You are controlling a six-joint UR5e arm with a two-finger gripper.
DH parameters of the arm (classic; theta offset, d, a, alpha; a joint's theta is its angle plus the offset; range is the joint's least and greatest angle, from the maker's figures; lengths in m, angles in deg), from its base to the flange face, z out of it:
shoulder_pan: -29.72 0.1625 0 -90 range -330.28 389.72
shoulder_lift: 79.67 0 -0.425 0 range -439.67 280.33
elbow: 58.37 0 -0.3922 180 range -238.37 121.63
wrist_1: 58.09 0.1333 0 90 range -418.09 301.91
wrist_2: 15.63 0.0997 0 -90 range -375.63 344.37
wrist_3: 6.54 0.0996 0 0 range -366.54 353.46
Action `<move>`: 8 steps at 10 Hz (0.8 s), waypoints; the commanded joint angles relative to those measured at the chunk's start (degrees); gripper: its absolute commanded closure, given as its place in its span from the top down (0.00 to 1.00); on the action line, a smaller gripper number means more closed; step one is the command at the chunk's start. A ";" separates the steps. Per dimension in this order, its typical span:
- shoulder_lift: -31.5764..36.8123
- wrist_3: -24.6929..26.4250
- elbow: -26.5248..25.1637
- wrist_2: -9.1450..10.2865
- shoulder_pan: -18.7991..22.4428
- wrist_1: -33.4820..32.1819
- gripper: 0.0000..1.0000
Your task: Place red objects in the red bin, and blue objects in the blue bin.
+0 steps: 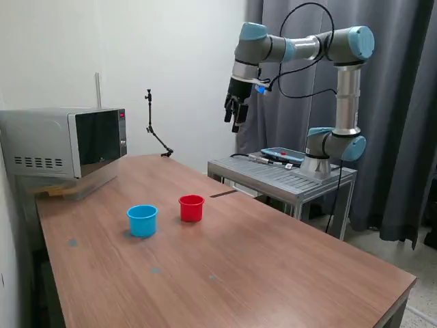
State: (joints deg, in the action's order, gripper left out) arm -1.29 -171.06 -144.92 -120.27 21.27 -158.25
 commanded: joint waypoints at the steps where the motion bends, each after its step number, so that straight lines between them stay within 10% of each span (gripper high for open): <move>1: 2.30 -1.67 1.90 -0.03 0.71 4.17 1.00; 8: 4.05 -6.42 2.36 1.02 5.64 6.38 1.00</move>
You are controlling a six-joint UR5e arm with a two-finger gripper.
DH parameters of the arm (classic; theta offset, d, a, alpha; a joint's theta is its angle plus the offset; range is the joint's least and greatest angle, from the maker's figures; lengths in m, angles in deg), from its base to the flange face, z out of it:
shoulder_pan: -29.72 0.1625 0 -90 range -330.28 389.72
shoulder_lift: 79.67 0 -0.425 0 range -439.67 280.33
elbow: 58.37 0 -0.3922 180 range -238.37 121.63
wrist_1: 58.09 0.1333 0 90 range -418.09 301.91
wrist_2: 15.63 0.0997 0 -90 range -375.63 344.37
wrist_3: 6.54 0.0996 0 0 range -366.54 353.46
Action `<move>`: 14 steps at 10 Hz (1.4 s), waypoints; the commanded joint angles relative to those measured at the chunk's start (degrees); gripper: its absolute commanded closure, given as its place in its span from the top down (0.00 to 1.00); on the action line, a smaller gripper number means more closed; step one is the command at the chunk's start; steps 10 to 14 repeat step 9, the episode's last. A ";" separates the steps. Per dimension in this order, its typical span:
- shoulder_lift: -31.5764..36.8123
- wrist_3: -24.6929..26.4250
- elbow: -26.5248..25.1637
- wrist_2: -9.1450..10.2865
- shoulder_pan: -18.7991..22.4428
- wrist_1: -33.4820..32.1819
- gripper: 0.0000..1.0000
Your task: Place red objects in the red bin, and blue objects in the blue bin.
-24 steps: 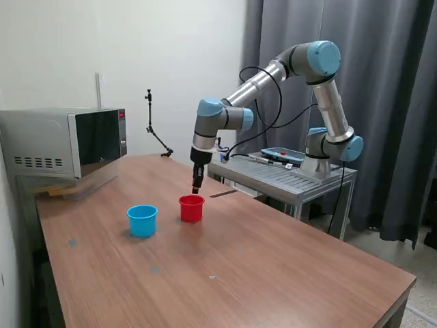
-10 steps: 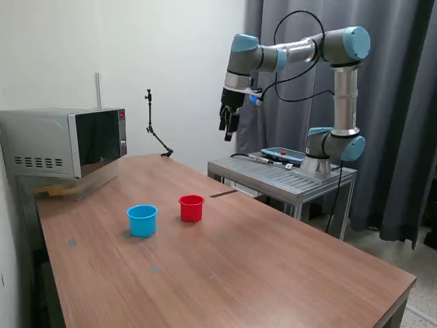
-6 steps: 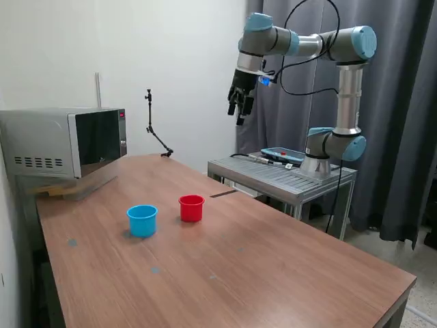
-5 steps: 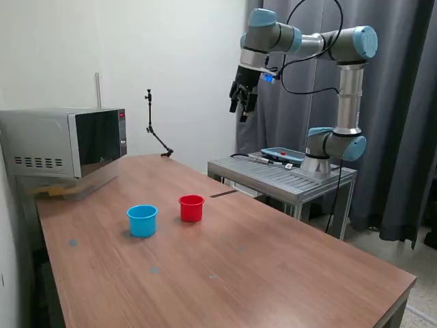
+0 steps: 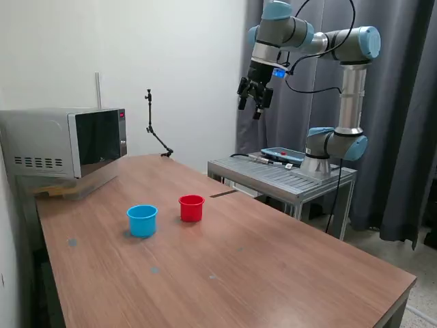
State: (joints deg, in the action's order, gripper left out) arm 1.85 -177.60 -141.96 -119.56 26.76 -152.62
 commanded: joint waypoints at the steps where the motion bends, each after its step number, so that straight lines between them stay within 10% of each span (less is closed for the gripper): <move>1: 2.74 0.11 -0.87 1.08 0.24 0.75 1.00; 3: 4.25 0.03 -2.71 4.42 -0.11 1.97 1.00; 14: 4.52 -0.41 -3.50 4.52 0.24 3.13 1.00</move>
